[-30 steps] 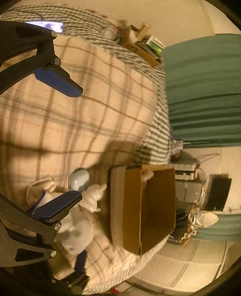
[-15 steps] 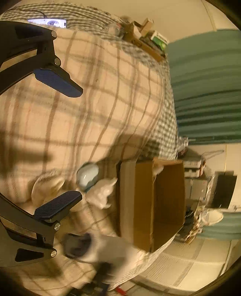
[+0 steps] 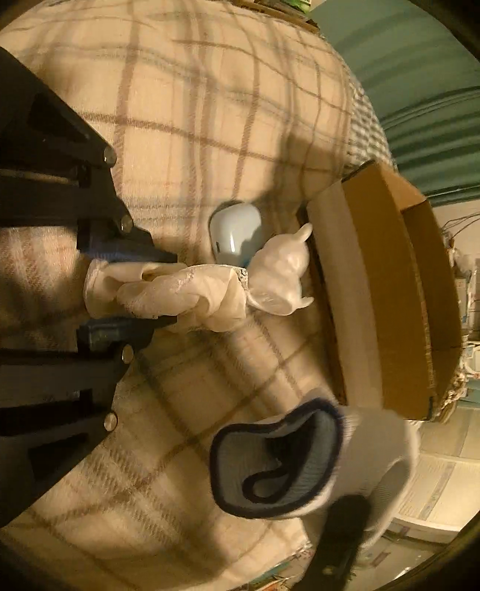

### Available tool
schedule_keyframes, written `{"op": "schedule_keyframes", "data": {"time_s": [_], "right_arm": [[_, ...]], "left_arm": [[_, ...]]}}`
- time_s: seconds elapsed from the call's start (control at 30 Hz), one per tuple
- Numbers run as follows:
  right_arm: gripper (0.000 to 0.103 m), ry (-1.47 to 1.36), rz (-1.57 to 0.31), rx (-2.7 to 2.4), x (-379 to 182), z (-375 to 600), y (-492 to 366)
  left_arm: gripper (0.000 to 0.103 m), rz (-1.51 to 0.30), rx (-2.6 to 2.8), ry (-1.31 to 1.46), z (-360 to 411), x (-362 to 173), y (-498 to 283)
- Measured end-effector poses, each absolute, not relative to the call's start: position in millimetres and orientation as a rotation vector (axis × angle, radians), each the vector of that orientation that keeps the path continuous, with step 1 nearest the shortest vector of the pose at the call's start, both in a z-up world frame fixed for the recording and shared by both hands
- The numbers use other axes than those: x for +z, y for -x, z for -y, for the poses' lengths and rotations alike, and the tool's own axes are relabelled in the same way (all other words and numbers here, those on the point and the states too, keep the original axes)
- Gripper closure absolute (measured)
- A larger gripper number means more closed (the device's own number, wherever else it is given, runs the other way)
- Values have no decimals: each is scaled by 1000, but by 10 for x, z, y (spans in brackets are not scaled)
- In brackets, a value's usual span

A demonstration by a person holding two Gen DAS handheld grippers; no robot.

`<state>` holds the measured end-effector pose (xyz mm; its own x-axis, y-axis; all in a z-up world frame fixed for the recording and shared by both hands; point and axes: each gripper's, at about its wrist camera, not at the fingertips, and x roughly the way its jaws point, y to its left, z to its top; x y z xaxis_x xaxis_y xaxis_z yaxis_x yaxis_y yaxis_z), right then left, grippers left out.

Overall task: Organize objects
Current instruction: 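Grasp the white sock with the right gripper while the left grasps the white cloth, then lower the sock and cloth into the box and open both grippers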

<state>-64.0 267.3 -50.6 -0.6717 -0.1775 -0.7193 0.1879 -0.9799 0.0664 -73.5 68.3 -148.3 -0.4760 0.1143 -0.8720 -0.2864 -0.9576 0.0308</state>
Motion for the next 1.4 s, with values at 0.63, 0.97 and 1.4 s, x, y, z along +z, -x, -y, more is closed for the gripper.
{"op": "schedule_keyframes", "data": {"time_s": [0.63,0.97,1.4], "right_arm": [[61,-973,-110,-2786,178,-2652,248],[61,-746,-228,-2823,1062,-2539,536],[62,-701,-287,-2819,1493,-2314,1645]], "left_arm": [[87,-54,2638,1157,-386,-229,519],[87,-87,2709,967,-378,723,999],[87,-120,2740,1018,-584,891,2065]]}}
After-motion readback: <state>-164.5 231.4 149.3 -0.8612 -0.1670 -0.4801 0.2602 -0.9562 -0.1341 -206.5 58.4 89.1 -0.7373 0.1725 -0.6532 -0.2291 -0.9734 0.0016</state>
